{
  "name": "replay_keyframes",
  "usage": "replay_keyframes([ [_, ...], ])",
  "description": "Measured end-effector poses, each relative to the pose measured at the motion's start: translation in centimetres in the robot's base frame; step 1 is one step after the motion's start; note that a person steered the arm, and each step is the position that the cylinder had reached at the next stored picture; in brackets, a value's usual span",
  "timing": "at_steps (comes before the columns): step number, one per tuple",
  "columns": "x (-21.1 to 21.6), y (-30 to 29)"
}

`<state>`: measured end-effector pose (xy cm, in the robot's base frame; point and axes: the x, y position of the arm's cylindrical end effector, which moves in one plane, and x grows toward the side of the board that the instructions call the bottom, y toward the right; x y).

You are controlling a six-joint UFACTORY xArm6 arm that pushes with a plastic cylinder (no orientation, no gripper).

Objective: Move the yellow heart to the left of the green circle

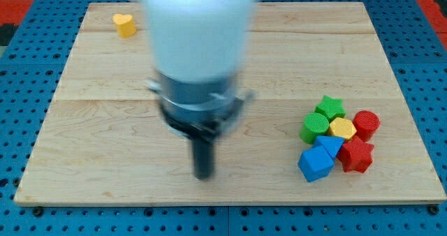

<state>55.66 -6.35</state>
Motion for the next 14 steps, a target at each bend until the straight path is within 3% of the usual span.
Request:
replay_keyframes([
  [1,-7.8,-8.8],
  [2,-10.8,-13.7],
  [3,-10.8,-13.7],
  [4,-13.9,-22.2],
  [5,-17.6,-24.1],
  [7,-31.3,-23.0],
  [9,-26.0,-1.7],
  [10,-25.9,-4.1],
  [11,-26.0,-2.7],
  [12,-27.7,4.4],
  [14,-13.0,8.5],
])
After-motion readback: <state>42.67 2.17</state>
